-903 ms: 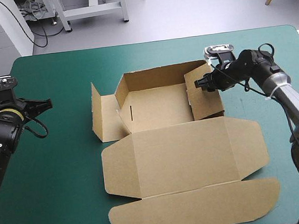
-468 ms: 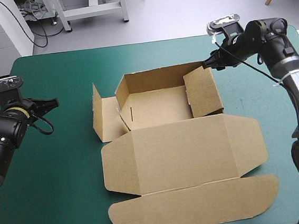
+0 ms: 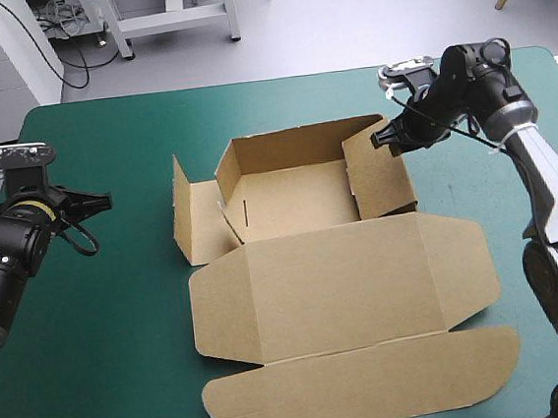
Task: Fold the box
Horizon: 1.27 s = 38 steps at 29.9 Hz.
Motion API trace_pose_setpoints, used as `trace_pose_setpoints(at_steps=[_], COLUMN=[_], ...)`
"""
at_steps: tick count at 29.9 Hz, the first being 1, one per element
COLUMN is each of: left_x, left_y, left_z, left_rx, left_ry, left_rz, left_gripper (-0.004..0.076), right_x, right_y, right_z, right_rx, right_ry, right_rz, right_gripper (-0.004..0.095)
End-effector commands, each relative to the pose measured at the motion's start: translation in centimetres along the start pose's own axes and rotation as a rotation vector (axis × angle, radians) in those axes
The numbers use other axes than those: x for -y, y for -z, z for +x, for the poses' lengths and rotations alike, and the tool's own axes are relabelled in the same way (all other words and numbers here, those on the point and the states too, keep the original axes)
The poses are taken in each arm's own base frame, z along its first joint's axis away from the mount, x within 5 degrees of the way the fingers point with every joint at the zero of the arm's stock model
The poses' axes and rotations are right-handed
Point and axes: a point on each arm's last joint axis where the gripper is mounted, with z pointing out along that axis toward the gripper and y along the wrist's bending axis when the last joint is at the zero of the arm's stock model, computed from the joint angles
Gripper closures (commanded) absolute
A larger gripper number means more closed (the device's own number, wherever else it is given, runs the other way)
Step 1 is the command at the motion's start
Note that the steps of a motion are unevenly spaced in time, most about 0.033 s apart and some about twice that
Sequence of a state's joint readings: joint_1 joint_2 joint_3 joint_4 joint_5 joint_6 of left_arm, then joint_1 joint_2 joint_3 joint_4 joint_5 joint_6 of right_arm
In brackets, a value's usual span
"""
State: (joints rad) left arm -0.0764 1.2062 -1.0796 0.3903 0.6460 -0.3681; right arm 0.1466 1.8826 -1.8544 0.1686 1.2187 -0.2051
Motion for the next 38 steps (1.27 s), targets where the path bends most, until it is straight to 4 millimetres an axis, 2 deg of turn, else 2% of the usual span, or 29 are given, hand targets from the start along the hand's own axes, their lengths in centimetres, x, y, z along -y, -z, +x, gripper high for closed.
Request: trace_pose_setpoints(at_steps=[1,6,9,18,20,22,25,32,38], left_x=[-0.2,-0.2,-0.2,-0.3,-0.3,-0.3,-0.3,-0.3,-0.3], left_y=[1.2,1.2,1.2,1.2,1.2,1.2,1.2,1.2,1.2], left_z=[-1.2,-1.1,-1.1,-1.1,-1.1,-1.1,-1.1,-1.1,-1.1], left_rx=[0.076,0.067,0.067,0.07,0.07,0.07,0.069,0.069,0.073], left_ry=[0.001,0.001,-0.001,-0.012,-0.006,-0.006,-0.005,-0.005,-0.005], left_rz=[0.006,0.002,0.002,-0.006,-0.005,-0.005,-0.004,-0.004,-0.003], left_gripper=[0.0731,0.0734,0.0734,0.0734,0.0734,0.0734,0.0734,0.0734,0.0734], right_x=[0.0,0.4,0.3,0.4,0.4,0.5,0.5,0.6,1.9], right_y=[0.6,-2.3,-3.4,-5.3,-5.4,-5.4,-5.1,-3.0,1.5], right_z=[-0.6,-0.7,-0.8,-0.6,-0.6,-0.6,-0.6,-0.6,-0.3], right_rx=[0.048,-0.013,-0.031,-0.07,-0.074,-0.075,-0.069,-0.026,0.068], right_ry=[-0.021,-0.048,-0.063,-0.072,-0.069,-0.055,-0.051,-0.046,-0.07], right_rz=[-0.015,-0.035,-0.062,-0.076,-0.076,-0.07,-0.067,-0.057,-0.026], right_gripper=[0.052,0.0521,0.0522,0.0525,0.0565,0.0653,0.0902,0.0927,0.0927])
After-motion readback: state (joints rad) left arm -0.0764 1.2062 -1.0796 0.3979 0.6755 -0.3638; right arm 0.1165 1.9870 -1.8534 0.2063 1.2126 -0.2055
